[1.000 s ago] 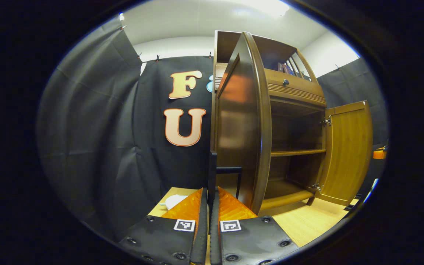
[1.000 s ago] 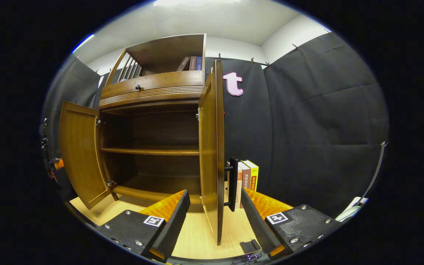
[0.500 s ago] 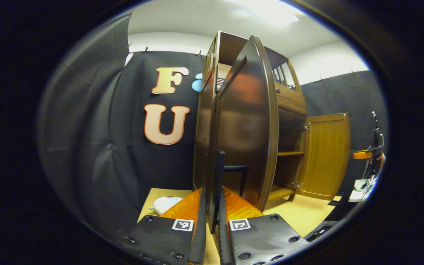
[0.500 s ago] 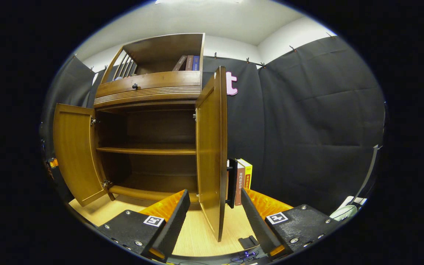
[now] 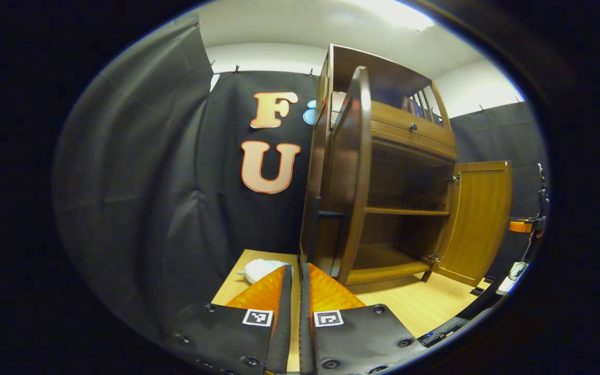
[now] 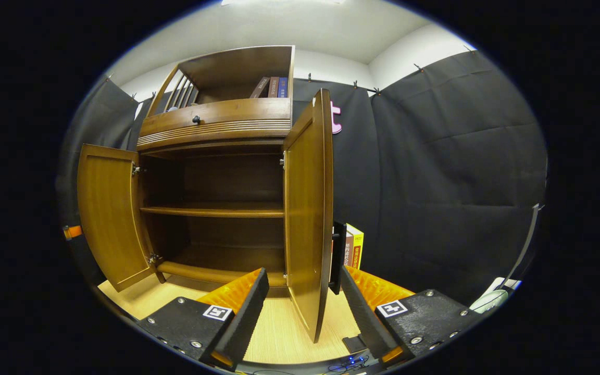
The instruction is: Open the right door of the double-door shoe cabinet with the right hand, and open the left door with the left hand.
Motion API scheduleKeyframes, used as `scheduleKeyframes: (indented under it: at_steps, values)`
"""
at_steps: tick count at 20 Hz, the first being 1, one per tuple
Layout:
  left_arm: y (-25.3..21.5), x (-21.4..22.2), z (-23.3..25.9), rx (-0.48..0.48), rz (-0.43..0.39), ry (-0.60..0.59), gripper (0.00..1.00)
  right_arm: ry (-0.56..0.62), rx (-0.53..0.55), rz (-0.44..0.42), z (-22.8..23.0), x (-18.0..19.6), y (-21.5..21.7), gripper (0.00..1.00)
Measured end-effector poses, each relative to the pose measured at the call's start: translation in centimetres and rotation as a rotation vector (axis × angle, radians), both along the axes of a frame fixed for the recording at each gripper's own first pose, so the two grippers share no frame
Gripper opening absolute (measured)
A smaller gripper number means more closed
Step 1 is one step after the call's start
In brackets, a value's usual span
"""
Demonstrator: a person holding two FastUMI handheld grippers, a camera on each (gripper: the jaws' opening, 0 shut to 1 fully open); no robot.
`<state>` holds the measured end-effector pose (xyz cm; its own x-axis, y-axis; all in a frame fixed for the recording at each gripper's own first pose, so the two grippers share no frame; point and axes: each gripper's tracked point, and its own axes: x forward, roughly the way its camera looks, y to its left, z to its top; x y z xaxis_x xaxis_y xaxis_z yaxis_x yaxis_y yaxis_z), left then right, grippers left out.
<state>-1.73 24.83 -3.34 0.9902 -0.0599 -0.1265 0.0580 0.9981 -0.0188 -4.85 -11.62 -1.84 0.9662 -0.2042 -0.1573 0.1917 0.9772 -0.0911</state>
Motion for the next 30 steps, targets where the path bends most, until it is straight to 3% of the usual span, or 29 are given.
scheduleKeyframes:
  at_steps: [2,3,4,5,6,7,8,10,13,24,28,30]
  values:
    - [-2.3,-1.4,1.9,0.021,0.04,-0.036,0.15,-0.005,-0.019,0.009,0.0,0.2,0.0,0.92]
    - [-3.3,-1.4,2.1,0.016,0.082,-0.037,0.05,-0.008,-0.021,0.02,0.2,0.5,0.2,0.92]
    - [-4.5,-1.3,2.0,0.009,0.118,-0.036,0.15,-0.015,-0.021,0.033,0.1,0.7,0.6,0.92]
    - [-6.0,-1.1,1.9,0.003,0.15,-0.038,0.15,-0.027,-0.02,0.044,0.2,0.9,0.8,0.86]
    - [-7.6,-0.7,1.8,0.011,0.176,-0.043,0.05,-0.037,-0.017,0.048,0.1,1.1,0.9,0.86]
    - [-9.1,-0.3,1.8,0.026,0.194,-0.058,0.05,-0.043,-0.014,0.05,-0.2,1.4,0.7,0.86]
    - [-10.8,0.2,1.9,0.044,0.214,-0.072,0.14,-0.042,-0.015,0.056,-0.6,1.6,0.7,0.86]
    - [-13.4,1.1,1.4,0.066,0.248,-0.079,0.17,-0.031,-0.016,0.073,-1.4,1.7,0.6,0.86]
    - [-16.2,2.2,0.3,0.06,0.257,-0.077,0.33,-0.024,0.003,0.103,-2.2,1.6,0.7,0.86]
    - [-19.0,3.3,-1.7,0.075,0.254,-0.057,0.93,-0.036,0.038,0.11,-2.2,1.3,-1.1,0.86]
    - [-19.5,3.1,-1.8,0.092,0.259,-0.06,0.96,-0.038,0.041,0.108,-2.3,1.3,-1.4,0.86]
    - [-19.7,3.3,-1.6,0.092,0.254,-0.061,0.93,-0.035,0.039,0.107,-2.3,1.4,-1.4,0.86]
